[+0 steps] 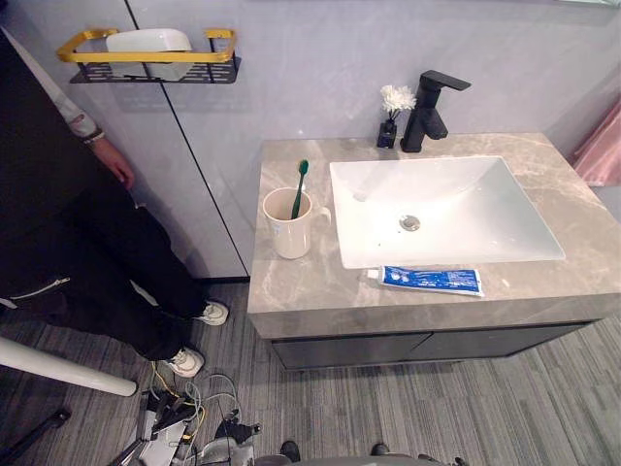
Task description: Organize washtable
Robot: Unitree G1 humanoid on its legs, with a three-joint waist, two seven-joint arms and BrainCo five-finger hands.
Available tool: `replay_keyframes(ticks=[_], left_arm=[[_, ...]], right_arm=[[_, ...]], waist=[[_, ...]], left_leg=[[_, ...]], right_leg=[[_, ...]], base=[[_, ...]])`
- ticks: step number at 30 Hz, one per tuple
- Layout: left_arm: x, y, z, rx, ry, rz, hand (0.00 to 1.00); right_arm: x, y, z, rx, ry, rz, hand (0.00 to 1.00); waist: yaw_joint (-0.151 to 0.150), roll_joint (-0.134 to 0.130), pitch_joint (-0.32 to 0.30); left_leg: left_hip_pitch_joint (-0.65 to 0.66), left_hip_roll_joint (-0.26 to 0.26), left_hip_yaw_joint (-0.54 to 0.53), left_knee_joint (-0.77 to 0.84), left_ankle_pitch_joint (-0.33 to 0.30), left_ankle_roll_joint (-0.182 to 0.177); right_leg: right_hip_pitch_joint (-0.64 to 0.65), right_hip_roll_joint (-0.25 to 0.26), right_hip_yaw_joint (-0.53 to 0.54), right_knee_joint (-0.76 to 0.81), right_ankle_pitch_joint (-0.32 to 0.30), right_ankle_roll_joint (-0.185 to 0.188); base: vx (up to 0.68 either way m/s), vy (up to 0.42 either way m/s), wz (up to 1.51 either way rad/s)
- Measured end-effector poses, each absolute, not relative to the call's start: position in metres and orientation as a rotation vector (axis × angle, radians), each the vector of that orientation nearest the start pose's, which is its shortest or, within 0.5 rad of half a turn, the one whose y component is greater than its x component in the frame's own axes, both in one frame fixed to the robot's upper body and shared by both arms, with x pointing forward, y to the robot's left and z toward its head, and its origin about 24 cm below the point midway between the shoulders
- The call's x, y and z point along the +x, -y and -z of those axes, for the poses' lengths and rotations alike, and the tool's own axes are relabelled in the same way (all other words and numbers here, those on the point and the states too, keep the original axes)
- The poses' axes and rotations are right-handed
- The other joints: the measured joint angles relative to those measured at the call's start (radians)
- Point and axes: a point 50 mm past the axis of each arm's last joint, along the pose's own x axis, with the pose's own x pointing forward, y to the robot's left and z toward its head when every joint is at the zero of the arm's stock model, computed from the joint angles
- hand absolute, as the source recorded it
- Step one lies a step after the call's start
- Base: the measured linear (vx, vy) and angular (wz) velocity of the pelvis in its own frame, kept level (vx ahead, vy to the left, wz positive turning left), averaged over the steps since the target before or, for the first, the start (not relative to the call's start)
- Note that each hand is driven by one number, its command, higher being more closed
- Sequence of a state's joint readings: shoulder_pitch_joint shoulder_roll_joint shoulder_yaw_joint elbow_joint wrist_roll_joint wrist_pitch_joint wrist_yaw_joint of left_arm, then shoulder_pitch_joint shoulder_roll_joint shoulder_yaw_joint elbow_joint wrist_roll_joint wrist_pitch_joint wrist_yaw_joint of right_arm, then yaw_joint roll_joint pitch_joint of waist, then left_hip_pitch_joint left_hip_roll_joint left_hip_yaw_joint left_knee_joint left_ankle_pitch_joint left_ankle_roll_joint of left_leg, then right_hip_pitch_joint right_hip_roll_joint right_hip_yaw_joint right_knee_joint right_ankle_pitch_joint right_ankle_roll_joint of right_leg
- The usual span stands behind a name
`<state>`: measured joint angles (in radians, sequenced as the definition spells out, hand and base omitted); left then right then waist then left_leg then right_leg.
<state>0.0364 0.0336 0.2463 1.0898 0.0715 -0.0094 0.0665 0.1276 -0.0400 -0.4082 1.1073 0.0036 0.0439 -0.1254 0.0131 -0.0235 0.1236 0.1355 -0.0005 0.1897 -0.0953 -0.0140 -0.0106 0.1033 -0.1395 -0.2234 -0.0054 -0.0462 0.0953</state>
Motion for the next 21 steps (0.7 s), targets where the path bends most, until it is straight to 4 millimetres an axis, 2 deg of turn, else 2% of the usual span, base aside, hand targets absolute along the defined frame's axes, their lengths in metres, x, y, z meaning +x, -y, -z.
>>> replay_keyframes(ticks=[4,7,8,11,13,16,18,21], left_arm=[[0.1,-0.194,0.162,-0.009,-1.115,-0.273,0.0],[0.099,-0.196,0.162,-0.042,-1.112,-0.305,0.0],[0.098,-0.198,0.162,-0.054,-1.113,-0.321,0.0],[0.095,-0.202,0.163,-0.087,-1.114,-0.361,0.0],[0.092,-0.204,0.163,-0.111,-1.117,-0.387,0.0],[0.086,-0.208,0.164,-0.132,-1.125,-0.411,0.0],[0.085,-0.209,0.164,-0.138,-1.126,-0.422,0.0],[0.077,-0.209,0.166,-0.155,-1.149,-0.443,0.0]], right_arm=[[0.036,0.218,0.171,0.211,-1.273,0.636,0.0],[0.017,0.232,0.171,0.371,-1.269,0.847,0.0],[0.009,0.246,0.168,0.448,-1.226,0.979,0.0],[-0.006,0.277,0.158,0.566,-1.112,1.216,0.0],[-0.011,0.294,0.152,0.613,-1.032,1.318,0.0],[-0.01,0.311,0.144,0.706,-0.898,1.435,0.0],[-0.006,0.32,0.139,0.731,-0.82,1.468,0.0],[0.011,0.351,0.113,0.627,-0.646,1.477,0.0]], waist=[[-0.002,0.003,0.004],[-0.002,0.002,0.013],[-0.003,0.004,0.014],[-0.005,0.008,0.018],[-0.008,0.009,0.019],[-0.028,0.01,0.018],[-0.029,0.016,0.02],[-0.052,0.028,0.013]], left_leg=[[0.006,0.0,-0.001,0.001,0.0,0.0],[0.019,0.002,-0.003,0.001,0.0,-0.001],[0.019,0.003,0.0,0.001,-0.001,-0.002],[0.022,0.004,0.005,0.001,-0.002,-0.003],[0.027,0.009,0.008,0.001,-0.004,-0.006],[0.021,0.018,0.013,0.001,-0.009,-0.012],[0.016,0.022,0.027,0.001,-0.01,-0.013],[0.01,0.026,0.037,0.001,-0.014,-0.015]], right_leg=[[0.012,-0.001,-0.016,-0.005,0.0,0.0],[0.034,-0.001,-0.02,-0.014,0.0,0.0],[0.032,0.0,-0.017,-0.014,0.001,-0.001],[0.029,0.001,-0.006,-0.012,0.002,-0.001],[0.028,0.003,0.005,-0.01,0.002,-0.001],[0.023,0.01,0.014,-0.008,0.0,-0.002],[0.007,0.015,0.031,0.001,-0.001,-0.004],[-0.007,0.019,0.042,0.007,-0.004,-0.008]], base=[[-0.01,-0.011,0.05],[-0.03,-0.03,0.07],[-0.04,-0.024,-0.04],[-0.04,-0.022,-0.08],[-0.03,-0.032,-0.14],[-0.04,-0.049,-0.12],[-0.01,-0.034,-0.22],[0.02,-0.034,-0.12]])
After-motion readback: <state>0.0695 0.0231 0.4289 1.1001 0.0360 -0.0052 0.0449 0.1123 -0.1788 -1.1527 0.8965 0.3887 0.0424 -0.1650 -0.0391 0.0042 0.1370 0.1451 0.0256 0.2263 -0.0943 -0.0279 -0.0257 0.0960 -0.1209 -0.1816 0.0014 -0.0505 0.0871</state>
